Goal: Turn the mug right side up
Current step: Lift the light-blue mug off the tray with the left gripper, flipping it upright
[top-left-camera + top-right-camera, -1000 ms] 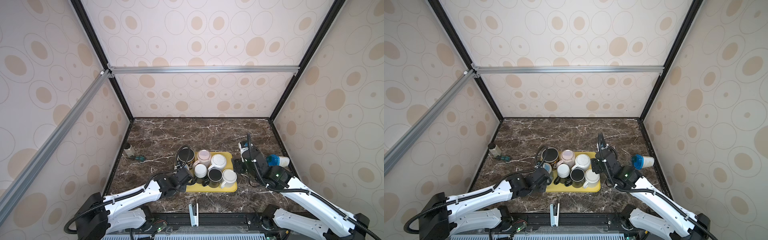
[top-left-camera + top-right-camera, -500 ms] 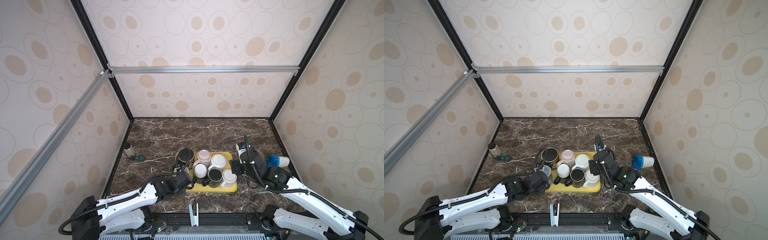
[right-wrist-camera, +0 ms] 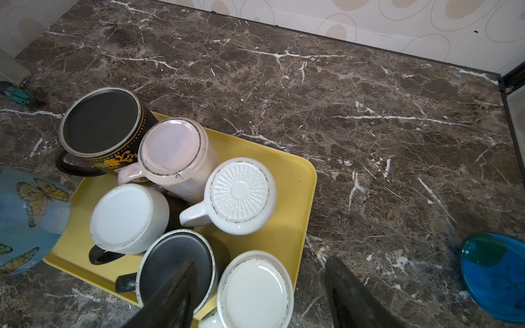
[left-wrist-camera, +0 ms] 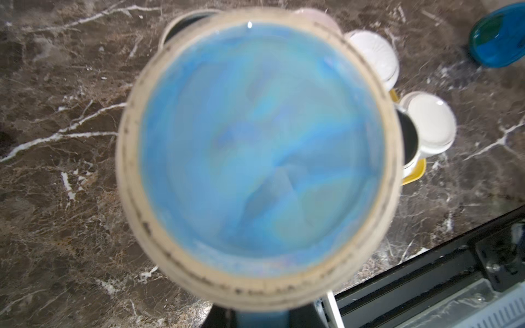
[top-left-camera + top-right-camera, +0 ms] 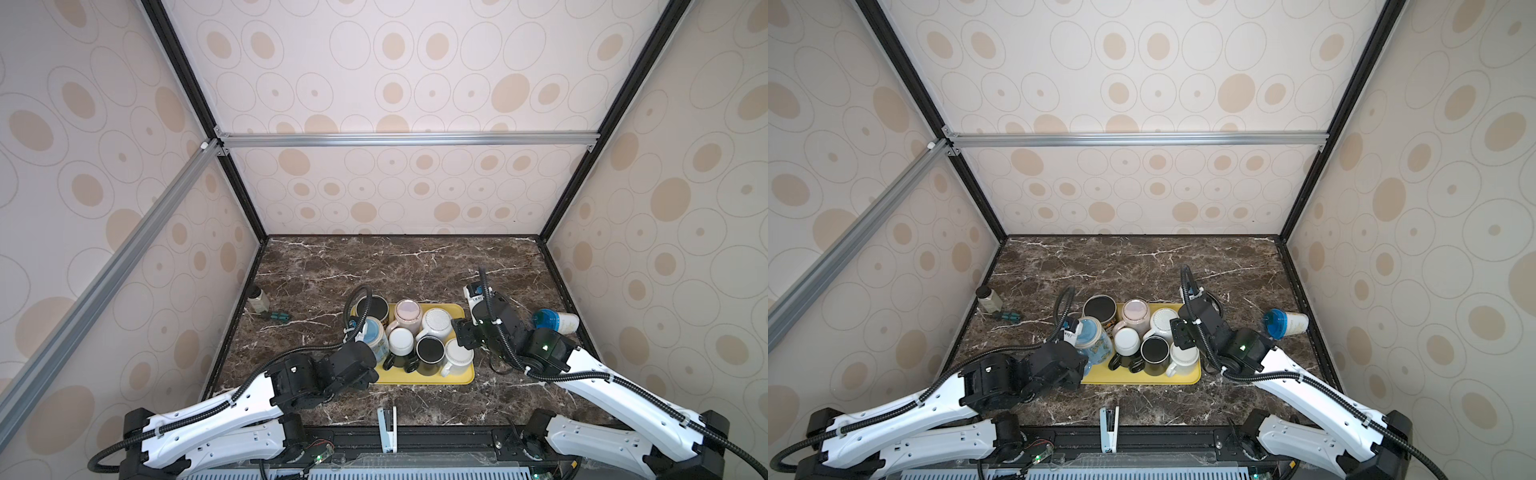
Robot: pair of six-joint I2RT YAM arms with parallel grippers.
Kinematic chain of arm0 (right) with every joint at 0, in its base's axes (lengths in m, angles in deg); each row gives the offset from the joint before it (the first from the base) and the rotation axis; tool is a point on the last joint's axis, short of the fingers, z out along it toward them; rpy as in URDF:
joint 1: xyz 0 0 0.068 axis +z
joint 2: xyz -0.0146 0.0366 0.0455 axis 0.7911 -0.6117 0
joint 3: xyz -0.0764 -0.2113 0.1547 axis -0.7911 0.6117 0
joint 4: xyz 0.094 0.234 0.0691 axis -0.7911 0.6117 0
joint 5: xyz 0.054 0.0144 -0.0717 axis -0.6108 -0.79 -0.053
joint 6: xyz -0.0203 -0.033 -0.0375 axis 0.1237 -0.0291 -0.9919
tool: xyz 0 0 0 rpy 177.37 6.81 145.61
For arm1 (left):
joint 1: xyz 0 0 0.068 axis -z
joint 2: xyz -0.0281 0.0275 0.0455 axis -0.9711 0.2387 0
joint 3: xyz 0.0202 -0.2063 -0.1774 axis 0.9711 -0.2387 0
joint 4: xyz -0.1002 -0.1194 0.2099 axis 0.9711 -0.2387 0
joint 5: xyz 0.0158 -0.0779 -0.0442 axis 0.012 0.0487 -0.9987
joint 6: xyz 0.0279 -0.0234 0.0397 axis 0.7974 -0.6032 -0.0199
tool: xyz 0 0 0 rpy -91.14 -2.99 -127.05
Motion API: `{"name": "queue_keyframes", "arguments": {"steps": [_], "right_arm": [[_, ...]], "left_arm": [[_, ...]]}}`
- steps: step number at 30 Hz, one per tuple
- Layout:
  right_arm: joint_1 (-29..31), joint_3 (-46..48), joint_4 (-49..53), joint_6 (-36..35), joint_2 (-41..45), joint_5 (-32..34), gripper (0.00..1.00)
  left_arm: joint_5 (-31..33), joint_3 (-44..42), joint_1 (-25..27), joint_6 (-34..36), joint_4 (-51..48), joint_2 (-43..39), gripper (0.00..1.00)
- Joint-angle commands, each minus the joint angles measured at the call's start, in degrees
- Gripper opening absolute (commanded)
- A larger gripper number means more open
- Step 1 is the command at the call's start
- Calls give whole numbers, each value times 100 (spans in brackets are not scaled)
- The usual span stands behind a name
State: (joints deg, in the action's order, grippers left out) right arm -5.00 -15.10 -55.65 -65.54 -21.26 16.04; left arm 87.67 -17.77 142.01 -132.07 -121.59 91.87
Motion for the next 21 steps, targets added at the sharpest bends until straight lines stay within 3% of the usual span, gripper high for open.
{"name": "queue_keyframes", "arguments": {"steps": [1,8,14,17,21], "right_arm": [[44,-216,26,99,24,48,72],[44,-270,-30,277,201,56,73],[48,-7,3,780,262,177,73],[45,282,-132,865,430,129,75],[42,909,-900,1021,1050,-215,75]], "left_arm": [[520,631,63,147,193,-88,0],[1021,891,71,1084,1797,20,0],[987,1293,-106,2036,3187,639,0],[537,1643,-422,2309,3471,1001,0],[-585,2080,-1072,2402,3833,1482,0]]}}
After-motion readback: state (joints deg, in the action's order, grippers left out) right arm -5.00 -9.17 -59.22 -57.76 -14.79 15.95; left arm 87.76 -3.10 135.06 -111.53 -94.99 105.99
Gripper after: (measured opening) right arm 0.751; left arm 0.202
